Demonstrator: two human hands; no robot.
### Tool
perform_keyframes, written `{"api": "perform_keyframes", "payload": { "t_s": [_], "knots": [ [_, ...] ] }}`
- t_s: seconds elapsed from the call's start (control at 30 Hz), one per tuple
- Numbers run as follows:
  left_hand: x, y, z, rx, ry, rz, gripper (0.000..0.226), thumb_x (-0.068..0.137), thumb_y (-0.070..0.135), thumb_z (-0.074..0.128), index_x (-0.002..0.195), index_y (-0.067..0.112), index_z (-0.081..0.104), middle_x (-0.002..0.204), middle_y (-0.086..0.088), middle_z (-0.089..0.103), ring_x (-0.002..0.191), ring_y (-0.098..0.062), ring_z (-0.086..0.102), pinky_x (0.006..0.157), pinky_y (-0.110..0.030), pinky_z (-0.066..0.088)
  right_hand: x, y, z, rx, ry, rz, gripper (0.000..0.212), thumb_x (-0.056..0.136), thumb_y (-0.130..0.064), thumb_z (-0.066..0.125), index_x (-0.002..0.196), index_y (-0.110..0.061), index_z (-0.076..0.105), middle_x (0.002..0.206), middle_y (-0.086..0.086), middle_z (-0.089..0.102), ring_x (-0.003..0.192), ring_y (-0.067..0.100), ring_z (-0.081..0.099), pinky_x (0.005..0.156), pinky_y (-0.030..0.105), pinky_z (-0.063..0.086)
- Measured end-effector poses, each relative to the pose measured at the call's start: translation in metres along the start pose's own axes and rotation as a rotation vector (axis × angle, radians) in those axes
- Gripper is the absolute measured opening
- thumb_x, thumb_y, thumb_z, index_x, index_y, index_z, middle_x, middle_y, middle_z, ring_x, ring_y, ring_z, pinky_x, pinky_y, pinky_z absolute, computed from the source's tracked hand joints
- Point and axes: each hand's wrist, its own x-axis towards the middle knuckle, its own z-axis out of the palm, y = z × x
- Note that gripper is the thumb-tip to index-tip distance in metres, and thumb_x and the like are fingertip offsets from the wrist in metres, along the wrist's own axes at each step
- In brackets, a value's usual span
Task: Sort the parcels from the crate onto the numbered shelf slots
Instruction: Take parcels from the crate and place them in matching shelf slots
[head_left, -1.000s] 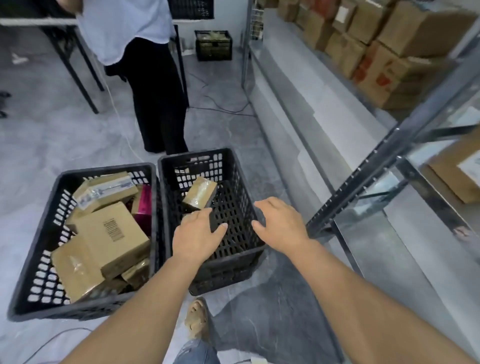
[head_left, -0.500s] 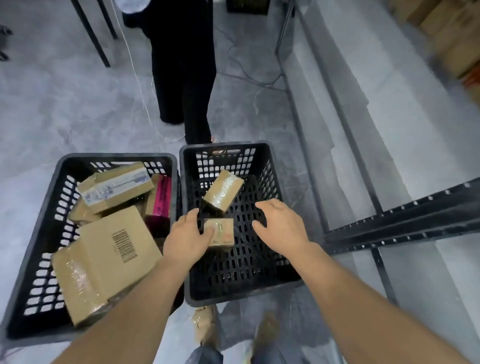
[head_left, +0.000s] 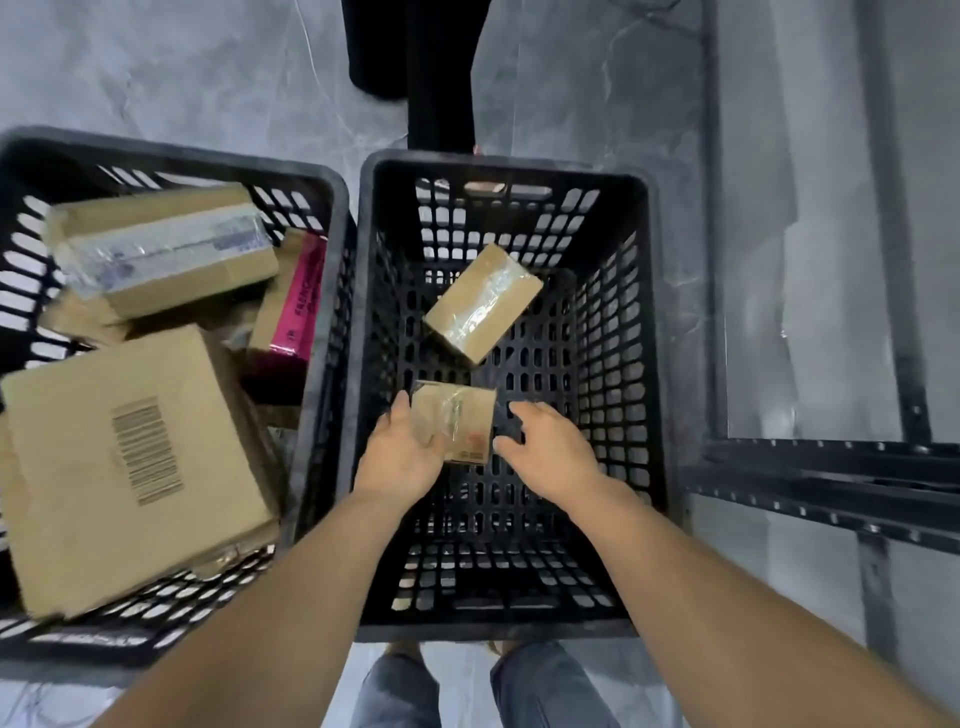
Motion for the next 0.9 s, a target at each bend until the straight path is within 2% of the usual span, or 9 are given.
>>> {"api": "perform_keyframes", "payload": {
  "t_s": [0.07, 0.2, 0.3, 0.37, 0.43, 0.63, 0.73, 0.8, 0.9],
  "knots": [
    [0.015, -0.002, 0.009, -0.063, -0.012, -0.058, 0.077, 0.095, 0.033, 0.050, 0.153, 0.014, 0.002, 0.156, -0.014, 0.023, 0.139, -0.030, 0.031, 0.108, -0.039, 0.034, 0.016, 0.008, 0.013, 0.027, -0.051, 0.001, 0.059, 0.096, -0.038, 0.050, 0.146, -0.012, 0.032, 0.143, 0.008, 0.042, 0.129, 0.024, 0.043, 0.101, 0.034, 0.040],
    [0.034, -0.005, 0.018, -0.246, -0.060, -0.174, 0.074, 0.096, 0.026, 0.051, 0.153, 0.014, 0.005, 0.145, -0.009, 0.043, 0.130, -0.026, 0.043, 0.095, -0.026, 0.034, 0.036, 0.017, 0.035, 0.285, -0.184, 0.054, 0.078, 0.093, -0.039, 0.056, 0.154, -0.015, 0.013, 0.155, 0.004, 0.029, 0.139, 0.022, 0.034, 0.111, 0.035, 0.033],
    [0.030, -0.007, 0.020, -0.370, -0.105, -0.179, 0.065, 0.094, 0.026, 0.053, 0.151, 0.021, 0.021, 0.129, 0.010, 0.048, 0.123, -0.019, 0.047, 0.093, -0.024, 0.033, 0.034, 0.018, 0.049, 0.506, -0.219, 0.070, 0.067, 0.088, -0.025, 0.062, 0.146, -0.025, 0.029, 0.140, -0.003, 0.050, 0.124, 0.019, 0.050, 0.107, 0.041, 0.039],
    [0.022, -0.009, 0.019, -0.441, -0.106, -0.164, 0.052, 0.092, 0.030, 0.057, 0.140, 0.025, 0.037, 0.118, 0.009, 0.058, 0.109, -0.016, 0.055, 0.090, -0.027, 0.038, 0.025, 0.018, 0.050, 0.604, -0.171, 0.062, 0.066, 0.084, -0.022, 0.065, 0.142, -0.030, 0.035, 0.127, -0.010, 0.056, 0.116, 0.013, 0.054, 0.104, 0.039, 0.043],
    [0.011, -0.007, 0.013, -0.512, -0.091, -0.170, 0.048, 0.092, 0.035, 0.057, 0.134, 0.024, 0.038, 0.110, 0.004, 0.059, 0.103, -0.017, 0.057, 0.089, -0.032, 0.043, 0.011, 0.017, 0.043, 0.734, -0.126, 0.052, 0.060, 0.088, -0.018, 0.065, 0.141, -0.029, 0.038, 0.119, -0.017, 0.055, 0.112, 0.006, 0.052, 0.100, 0.029, 0.043],
    [-0.026, 0.010, -0.007, -0.653, -0.044, -0.181, 0.043, 0.088, 0.050, 0.056, 0.115, 0.021, 0.039, 0.112, -0.005, 0.058, 0.102, -0.022, 0.060, 0.094, -0.047, 0.051, -0.030, 0.006, 0.010, 0.880, -0.001, 0.041, 0.038, 0.087, -0.008, 0.068, 0.118, -0.022, 0.050, 0.104, -0.024, 0.053, 0.096, -0.006, 0.053, 0.075, 0.011, 0.042],
    [-0.046, 0.024, -0.022, -0.694, -0.014, -0.129, 0.046, 0.088, 0.053, 0.055, 0.119, 0.022, 0.040, 0.119, -0.005, 0.057, 0.106, -0.020, 0.057, 0.097, -0.048, 0.048, -0.045, -0.001, -0.010, 0.909, 0.068, 0.040, 0.030, 0.083, -0.012, 0.070, 0.107, -0.021, 0.053, 0.110, -0.012, 0.060, 0.101, 0.002, 0.057, 0.086, 0.026, 0.050],
    [-0.060, 0.032, -0.033, -0.710, -0.004, -0.095, 0.062, 0.088, 0.059, 0.051, 0.137, 0.024, 0.033, 0.132, -0.002, 0.052, 0.115, -0.020, 0.053, 0.101, -0.048, 0.044, -0.056, -0.009, -0.025, 0.920, 0.117, 0.024, 0.021, 0.084, -0.017, 0.068, 0.099, -0.019, 0.054, 0.110, -0.002, 0.064, 0.103, 0.016, 0.061, 0.089, 0.039, 0.052],
    [-0.080, 0.045, -0.049, -0.706, -0.032, -0.041, 0.065, 0.094, 0.055, 0.045, 0.149, 0.032, 0.019, 0.142, 0.002, 0.043, 0.121, -0.020, 0.049, 0.096, -0.044, 0.047, -0.076, -0.025, -0.047, 0.930, 0.184, -0.042, 0.012, 0.088, -0.024, 0.064, 0.096, -0.022, 0.055, 0.106, -0.001, 0.064, 0.099, 0.018, 0.062, 0.084, 0.036, 0.054]
  ]
}}
